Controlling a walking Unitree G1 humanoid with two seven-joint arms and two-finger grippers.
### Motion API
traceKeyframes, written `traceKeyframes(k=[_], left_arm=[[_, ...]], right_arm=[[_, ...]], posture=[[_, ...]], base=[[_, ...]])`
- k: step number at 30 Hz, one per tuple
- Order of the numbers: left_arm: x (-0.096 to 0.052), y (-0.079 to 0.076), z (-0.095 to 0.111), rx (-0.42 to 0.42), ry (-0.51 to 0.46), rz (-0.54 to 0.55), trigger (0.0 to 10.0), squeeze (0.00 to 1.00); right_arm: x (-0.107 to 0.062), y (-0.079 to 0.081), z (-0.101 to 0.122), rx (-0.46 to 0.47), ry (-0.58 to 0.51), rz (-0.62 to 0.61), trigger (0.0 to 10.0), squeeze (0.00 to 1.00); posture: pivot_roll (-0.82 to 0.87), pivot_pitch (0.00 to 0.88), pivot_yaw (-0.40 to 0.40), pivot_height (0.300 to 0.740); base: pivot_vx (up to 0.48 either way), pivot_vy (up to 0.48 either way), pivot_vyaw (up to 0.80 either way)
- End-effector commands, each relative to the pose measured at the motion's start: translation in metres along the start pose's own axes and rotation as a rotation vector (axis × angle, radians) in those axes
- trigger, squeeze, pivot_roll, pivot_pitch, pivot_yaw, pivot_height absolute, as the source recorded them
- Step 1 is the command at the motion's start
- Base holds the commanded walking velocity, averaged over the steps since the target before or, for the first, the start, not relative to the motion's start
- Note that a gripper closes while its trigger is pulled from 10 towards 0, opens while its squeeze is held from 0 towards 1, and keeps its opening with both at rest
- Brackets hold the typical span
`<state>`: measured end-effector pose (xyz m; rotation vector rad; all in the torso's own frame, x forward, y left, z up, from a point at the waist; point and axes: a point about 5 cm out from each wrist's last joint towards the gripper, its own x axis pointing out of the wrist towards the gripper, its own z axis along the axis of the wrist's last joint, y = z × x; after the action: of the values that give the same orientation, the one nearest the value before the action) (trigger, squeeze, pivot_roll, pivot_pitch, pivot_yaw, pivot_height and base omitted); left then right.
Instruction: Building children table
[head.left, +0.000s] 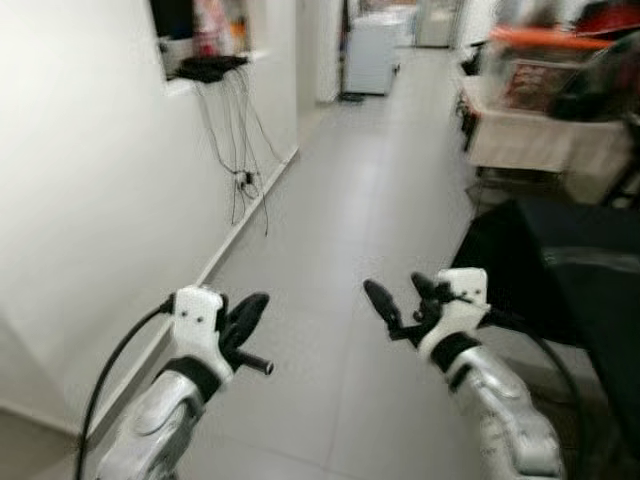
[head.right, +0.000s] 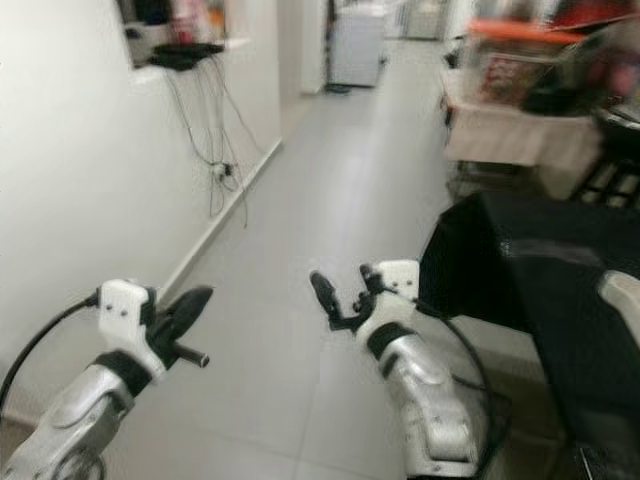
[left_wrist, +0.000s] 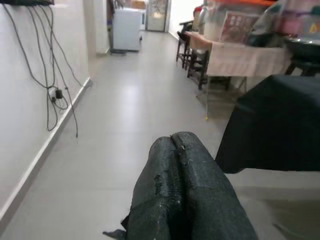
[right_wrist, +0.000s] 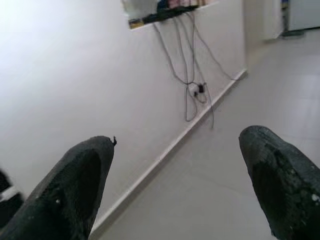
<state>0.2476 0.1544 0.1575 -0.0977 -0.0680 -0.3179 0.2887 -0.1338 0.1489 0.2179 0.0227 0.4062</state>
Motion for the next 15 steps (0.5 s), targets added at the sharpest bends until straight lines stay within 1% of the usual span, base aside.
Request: traceKeyframes(k=[1, 11, 15], left_arm=[[0.0026, -0.0065, 0.0014, -0.005, -0.012, -0.035, 10.0, 0.0], [0.0031, -0.0071, 0.0008, -0.005, -0.013, -0.037, 10.0, 0.0], [0.0038, -0.0072, 0.0013, -0.005, -0.015, -0.038, 10.0, 0.0]], right_arm=[[-0.0056, -0.0109, -0.0007, -0.008, 0.001, -0.043, 10.0, 0.0], [-0.0052, -0.0114, -0.0012, -0.01, 0.002, -0.041, 10.0, 0.0], [-0.0048, -0.0118, -0.0007, -0.009, 0.0, -0.041, 10.0, 0.0]], posture=[[-0.08, 0.0, -0.075, 0.74], [-0.08, 0.0, -0.07, 0.74], [-0.08, 0.0, -0.07, 0.74]], base=[[0.375, 0.0, 0.0], [0.373, 0.0, 0.0], [0.37, 0.246, 0.0]])
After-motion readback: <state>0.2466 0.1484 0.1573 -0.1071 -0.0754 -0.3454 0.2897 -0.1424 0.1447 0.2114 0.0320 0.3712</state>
